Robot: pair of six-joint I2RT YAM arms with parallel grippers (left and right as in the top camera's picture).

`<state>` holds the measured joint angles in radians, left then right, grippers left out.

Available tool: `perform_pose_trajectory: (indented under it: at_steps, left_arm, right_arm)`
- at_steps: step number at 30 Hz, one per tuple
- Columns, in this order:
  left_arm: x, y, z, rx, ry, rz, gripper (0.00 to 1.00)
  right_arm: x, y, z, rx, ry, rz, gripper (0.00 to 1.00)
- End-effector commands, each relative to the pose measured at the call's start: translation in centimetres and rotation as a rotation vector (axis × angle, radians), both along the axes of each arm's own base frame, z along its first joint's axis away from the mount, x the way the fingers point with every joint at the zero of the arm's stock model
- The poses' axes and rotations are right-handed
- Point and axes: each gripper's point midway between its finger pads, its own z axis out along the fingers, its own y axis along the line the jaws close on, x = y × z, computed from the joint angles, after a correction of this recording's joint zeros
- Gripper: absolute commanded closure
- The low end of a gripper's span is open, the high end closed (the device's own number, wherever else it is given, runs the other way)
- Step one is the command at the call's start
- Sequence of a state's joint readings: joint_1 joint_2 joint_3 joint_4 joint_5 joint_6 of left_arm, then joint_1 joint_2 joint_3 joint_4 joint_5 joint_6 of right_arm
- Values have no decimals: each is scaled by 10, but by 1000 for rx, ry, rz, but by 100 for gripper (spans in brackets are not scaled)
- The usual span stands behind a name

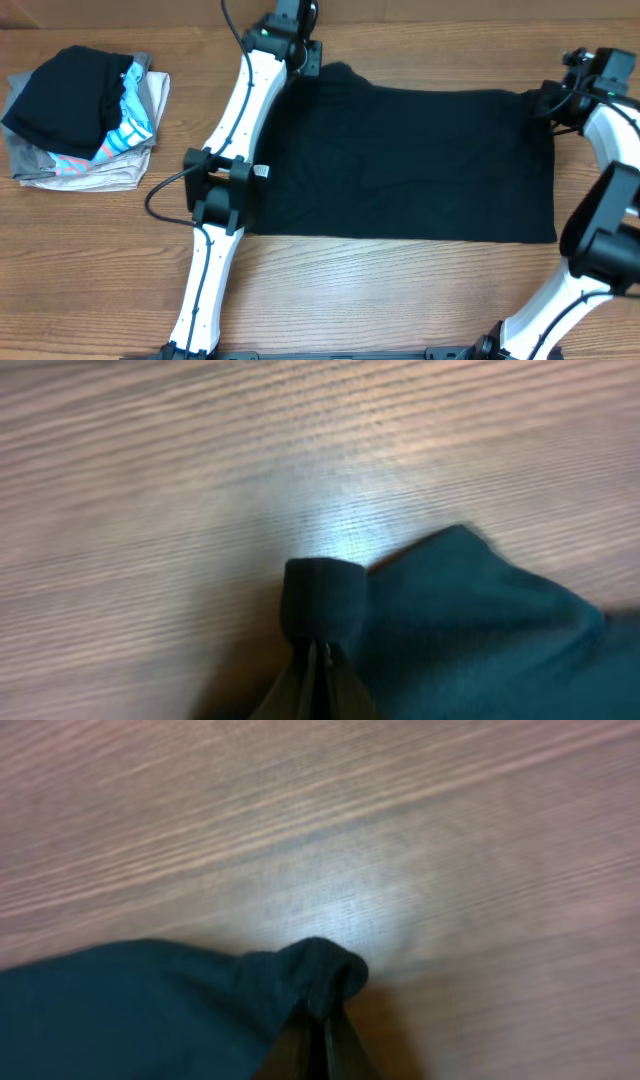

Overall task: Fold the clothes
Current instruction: 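Lift the top edge with both grippers and fold it down toward the bottom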

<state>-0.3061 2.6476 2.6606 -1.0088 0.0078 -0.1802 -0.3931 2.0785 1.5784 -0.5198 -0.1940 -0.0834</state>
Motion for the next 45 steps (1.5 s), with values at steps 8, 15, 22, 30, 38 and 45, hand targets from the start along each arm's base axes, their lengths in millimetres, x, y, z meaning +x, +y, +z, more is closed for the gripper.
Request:
perform_pose_trajectory:
  at_steps: [8,15,22,30,38,45]
  left_arm:
    - [-69,16,68,21,136,7,96]
    - [-117,30,51,72,346,49,96]
    - [-151,32,46,70,490,44,96]
    - [-161,16,50,39,506,12,96]
    - [-211,42,69,105,578,65,96]
    - [-260,63,25,216,787,84,96]
  right_arm:
    - [-66,2,57,80,103,-128,96]
    - [-111,7,37,169,290,-236,96]
    - [-148,16,28,219,444,-278,96]
    - [-181,20,24,208,584,-309,96]
    - [-192,25,24,235,631,-343,96]
    - [-207,19,24,198,691,-434,96]
